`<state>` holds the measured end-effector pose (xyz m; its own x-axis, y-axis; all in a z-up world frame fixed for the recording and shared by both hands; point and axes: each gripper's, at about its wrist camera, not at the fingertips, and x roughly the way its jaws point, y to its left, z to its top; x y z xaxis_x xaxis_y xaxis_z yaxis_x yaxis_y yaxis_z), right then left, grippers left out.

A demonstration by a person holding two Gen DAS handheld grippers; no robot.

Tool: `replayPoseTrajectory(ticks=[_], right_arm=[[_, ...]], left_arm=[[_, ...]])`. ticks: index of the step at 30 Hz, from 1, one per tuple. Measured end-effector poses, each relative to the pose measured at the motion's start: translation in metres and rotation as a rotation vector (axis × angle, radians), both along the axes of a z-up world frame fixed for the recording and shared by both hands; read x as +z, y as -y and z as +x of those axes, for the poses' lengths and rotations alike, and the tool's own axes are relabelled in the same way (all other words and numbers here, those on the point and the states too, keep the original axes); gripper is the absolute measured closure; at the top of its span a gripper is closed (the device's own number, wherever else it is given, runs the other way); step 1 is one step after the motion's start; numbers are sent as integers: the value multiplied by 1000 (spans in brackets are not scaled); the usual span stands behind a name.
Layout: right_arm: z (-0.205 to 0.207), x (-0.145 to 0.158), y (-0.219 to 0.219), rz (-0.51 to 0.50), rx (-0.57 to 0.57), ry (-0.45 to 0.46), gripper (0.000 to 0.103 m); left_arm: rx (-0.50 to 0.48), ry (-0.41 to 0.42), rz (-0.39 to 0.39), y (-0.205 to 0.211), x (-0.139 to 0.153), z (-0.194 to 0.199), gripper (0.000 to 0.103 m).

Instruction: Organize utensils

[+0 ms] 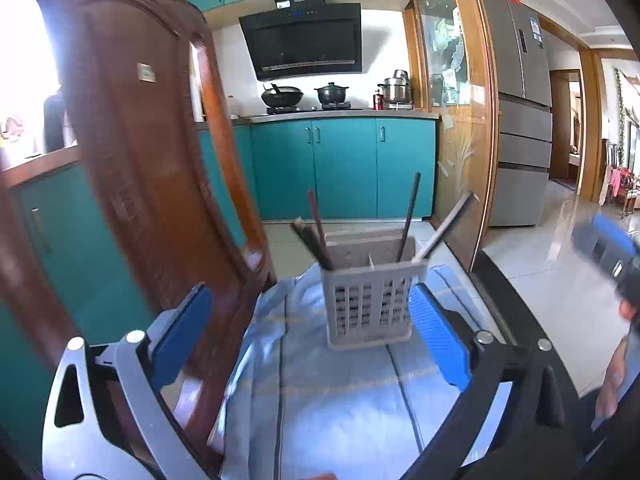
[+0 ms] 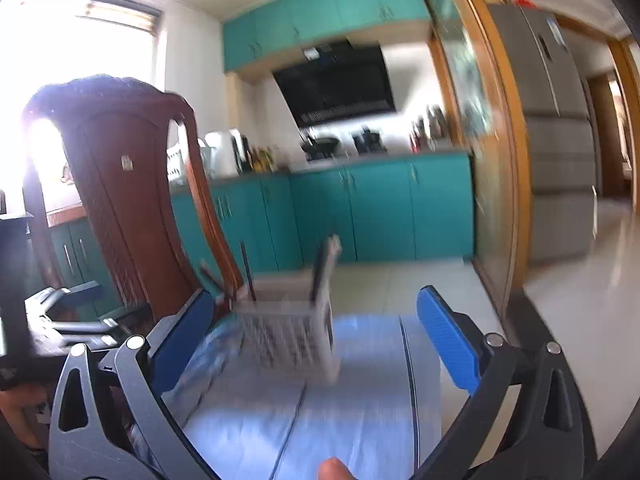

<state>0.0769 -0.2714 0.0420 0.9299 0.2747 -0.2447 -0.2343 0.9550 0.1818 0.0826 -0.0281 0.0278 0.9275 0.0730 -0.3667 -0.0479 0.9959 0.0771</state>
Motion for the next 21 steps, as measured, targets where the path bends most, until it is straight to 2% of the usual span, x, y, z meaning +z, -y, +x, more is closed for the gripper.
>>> replayPoseTrajectory(ticks=[2,6,9,12,17,21], right_arm=[[-16,-7,3,3,-8,-49,3],[-45,-6,-5,-81,-55,-87,3],[-66,0,-16,-145,-13,-70,3],[-88,4,-23,-181,-10,-15,3],[-104,13,-23,-159,30,22,3],[-113,18,-19,-120,61,38,3]], left_arm=[[10,1,5,2,-2,-22,4],[-26,2,13,9,3,-62,4],[-44,8,3,13,6,-85,4],[-53,19,-21,12,8,-103,4],[-3,36,-23,6,12,-120,4],[-21,34,-44,3,15,-128,4]])
